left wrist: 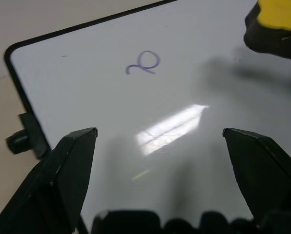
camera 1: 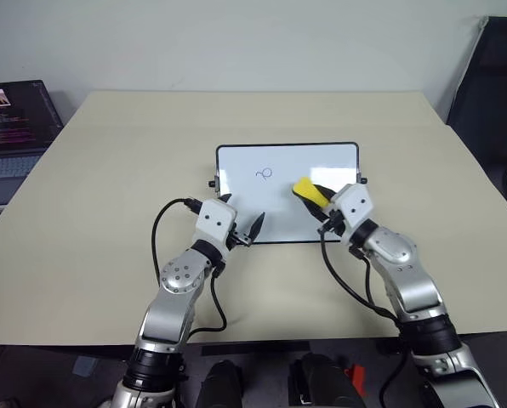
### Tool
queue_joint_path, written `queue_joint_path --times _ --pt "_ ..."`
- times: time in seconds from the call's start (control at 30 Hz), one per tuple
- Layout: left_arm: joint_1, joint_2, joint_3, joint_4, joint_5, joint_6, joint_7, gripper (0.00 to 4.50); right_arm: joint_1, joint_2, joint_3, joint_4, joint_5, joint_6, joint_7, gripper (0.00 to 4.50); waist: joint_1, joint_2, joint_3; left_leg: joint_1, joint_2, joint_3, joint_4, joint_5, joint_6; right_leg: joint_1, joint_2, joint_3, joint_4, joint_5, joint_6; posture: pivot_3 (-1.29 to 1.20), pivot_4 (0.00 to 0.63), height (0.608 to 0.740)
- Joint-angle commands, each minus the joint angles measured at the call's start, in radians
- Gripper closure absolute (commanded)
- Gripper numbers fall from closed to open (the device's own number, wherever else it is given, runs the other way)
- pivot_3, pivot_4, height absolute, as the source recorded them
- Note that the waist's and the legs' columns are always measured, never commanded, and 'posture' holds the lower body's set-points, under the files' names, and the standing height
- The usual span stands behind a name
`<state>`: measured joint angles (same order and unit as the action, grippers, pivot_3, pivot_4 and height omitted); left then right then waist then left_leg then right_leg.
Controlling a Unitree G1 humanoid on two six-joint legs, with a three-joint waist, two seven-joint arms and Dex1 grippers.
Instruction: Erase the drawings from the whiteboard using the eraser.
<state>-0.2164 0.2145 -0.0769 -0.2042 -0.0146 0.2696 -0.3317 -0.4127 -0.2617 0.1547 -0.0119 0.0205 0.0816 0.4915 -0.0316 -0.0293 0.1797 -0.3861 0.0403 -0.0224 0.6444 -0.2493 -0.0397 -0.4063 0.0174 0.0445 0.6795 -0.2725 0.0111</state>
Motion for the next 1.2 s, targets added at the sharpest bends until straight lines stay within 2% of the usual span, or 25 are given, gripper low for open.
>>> queue_joint_path --times 0.03,0.23,0.33,0.47,0.67,0.97,1.2 --pt "-0.05 -0.006 0.0 0.028 -0.007 -0.024 0.003 0.0 -0.121 0.037 0.011 0.117 -0.024 -0.069 -0.022 3.38 0.0 0.0 0.0 0.0 0.0 0.0 0.0 0.0 0.0 0.0 0.0 0.0 0.0 0.0 0.0 0.0 0.15 0.74" --pt "-0.107 -0.005 -0.004 0.106 0.008 -0.059 0.011 0.0 -0.328 0.072 0.035 0.399 -0.082 -0.161 -0.042 3.38 0.0 0.0 0.0 0.0 0.0 0.001 0.0 0.0 0.0 0.0 -0.001 0.0 -0.001 0.0 0.0 0.0 0.15 0.74" --pt "-0.139 0.001 -0.001 0.14 0.009 -0.08 0.009 0.0 -0.441 0.096 0.033 0.552 -0.096 -0.229 -0.046 3.38 0.0 0.0 0.0 -0.001 0.0 0.0 -0.001 0.0 0.0 0.0 -0.001 0.0 -0.001 0.003 -0.004 0.0 0.15 0.74" --pt "-0.151 0.009 0.005 0.159 0.01 -0.097 0.007 0.0 -0.502 0.113 0.031 0.681 -0.101 -0.305 -0.044 3.38 0.0 0.0 0.0 -0.003 0.0 0.0 -0.001 0.0 0.0 -0.001 -0.001 0.0 -0.001 0.003 -0.005 0.0 0.15 0.74" --pt "-0.146 0.017 0.008 0.154 0.011 -0.104 0.011 0.0 -0.503 0.125 0.04 0.741 -0.116 -0.325 -0.025 3.38 0.0 0.0 0.0 -0.003 0.003 0.0 -0.001 0.0 0.0 -0.002 -0.002 0.0 0.0 0.003 -0.005 0.0 0.15 0.74" --pt "-0.142 0.016 0.011 0.141 0.009 -0.097 0.022 0.0 -0.318 0.101 0.075 0.571 -0.125 -0.23 0.034 3.38 0.0 0.0 0.0 0.0 0.003 0.0 0.0 0.0 0.0 0.0 -0.001 0.0 0.001 0.003 -0.004 0.0 0.15 0.74" --pt "-0.154 0.02 0.01 0.155 0.006 -0.102 0.012 0.0 -0.398 0.064 0.021 0.645 -0.143 -0.215 -0.06 3.38 0.001 0.0 0.0 0.002 0.002 0.0 0.001 0.003 -0.001 0.002 -0.001 -0.001 0.001 0.005 -0.003 0.0 0.15 0.74"
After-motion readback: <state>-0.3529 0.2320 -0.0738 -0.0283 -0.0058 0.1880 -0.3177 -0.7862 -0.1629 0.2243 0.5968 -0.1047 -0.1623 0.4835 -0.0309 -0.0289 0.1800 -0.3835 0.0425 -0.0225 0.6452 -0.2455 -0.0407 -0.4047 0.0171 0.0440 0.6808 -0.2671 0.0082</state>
